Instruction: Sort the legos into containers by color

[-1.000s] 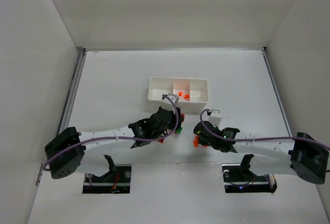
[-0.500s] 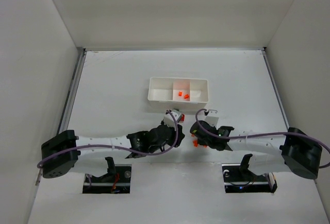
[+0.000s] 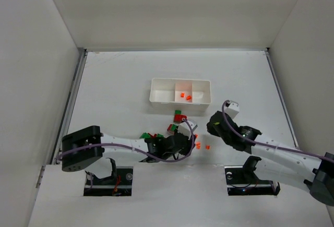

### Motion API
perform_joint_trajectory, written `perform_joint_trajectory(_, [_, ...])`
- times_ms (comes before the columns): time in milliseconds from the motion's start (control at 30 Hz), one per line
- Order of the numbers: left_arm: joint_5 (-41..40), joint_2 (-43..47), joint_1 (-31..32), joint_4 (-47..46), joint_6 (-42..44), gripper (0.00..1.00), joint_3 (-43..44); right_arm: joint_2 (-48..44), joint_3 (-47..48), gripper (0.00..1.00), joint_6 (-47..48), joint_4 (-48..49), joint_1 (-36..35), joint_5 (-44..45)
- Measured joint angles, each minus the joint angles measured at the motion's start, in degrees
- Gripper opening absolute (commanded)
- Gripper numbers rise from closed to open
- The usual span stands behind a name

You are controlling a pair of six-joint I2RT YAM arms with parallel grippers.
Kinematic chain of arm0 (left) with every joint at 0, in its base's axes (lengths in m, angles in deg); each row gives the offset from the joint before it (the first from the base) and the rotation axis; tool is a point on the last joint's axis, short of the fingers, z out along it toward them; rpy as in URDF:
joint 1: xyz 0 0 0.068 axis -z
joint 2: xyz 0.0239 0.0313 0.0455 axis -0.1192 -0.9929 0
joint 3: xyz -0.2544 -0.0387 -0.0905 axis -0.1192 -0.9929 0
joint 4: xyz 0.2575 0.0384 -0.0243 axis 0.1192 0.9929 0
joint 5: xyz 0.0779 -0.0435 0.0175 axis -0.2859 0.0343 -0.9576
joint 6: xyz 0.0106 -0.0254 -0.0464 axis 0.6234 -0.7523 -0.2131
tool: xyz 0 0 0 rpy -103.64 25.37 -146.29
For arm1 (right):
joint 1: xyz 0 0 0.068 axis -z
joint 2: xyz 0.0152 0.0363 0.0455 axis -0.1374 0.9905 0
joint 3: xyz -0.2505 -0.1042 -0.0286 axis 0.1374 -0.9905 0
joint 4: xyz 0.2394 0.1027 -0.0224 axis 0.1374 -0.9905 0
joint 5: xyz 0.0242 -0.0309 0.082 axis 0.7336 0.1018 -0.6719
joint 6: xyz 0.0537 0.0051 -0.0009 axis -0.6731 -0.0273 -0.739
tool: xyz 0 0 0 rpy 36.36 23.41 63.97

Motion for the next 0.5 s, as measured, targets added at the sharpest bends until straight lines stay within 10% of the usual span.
perform_joint_trajectory(500, [-2.4, -15.0, 3.5, 3.7, -4.5, 0.30, 10.5, -7.0, -1.8, 0.17, 6.3, 1.8, 7.2, -1.0])
